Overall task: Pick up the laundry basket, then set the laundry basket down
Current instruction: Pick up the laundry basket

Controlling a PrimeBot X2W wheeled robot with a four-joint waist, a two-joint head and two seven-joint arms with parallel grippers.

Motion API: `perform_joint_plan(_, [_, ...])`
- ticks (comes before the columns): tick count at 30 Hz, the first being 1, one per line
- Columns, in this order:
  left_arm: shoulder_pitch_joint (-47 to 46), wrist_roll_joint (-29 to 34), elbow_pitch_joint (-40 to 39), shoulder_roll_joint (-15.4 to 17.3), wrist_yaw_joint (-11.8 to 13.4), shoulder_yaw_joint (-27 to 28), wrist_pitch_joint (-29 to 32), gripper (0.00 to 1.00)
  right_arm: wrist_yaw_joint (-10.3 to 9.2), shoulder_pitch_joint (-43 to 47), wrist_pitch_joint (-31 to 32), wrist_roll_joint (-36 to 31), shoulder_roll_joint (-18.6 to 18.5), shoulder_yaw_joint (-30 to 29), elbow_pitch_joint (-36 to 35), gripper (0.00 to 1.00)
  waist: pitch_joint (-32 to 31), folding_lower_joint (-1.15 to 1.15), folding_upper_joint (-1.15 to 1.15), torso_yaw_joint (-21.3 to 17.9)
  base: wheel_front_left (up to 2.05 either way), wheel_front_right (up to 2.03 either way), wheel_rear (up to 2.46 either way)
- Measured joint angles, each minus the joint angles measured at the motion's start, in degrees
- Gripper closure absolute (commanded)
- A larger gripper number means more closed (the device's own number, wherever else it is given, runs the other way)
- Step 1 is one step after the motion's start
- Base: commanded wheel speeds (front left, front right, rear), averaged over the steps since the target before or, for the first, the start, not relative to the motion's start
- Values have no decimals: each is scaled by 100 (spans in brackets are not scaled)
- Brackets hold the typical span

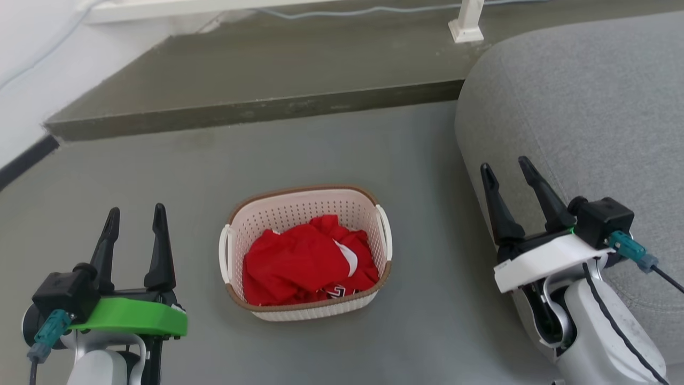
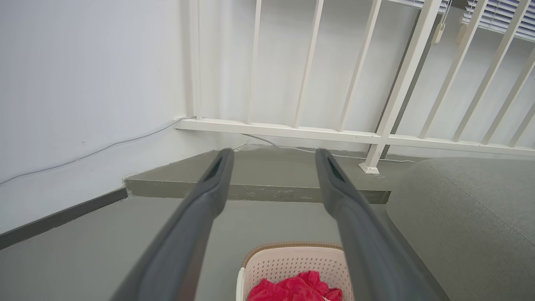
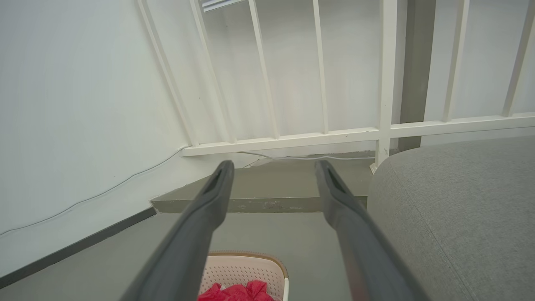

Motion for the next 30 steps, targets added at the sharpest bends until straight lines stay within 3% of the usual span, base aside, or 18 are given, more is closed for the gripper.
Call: perform_joint_plan(30, [-1010, -176, 315, 80, -125, 52, 0, 0, 98, -980, -15, -66, 230, 159, 499, 0, 1752, 0, 0, -89, 0, 0, 0])
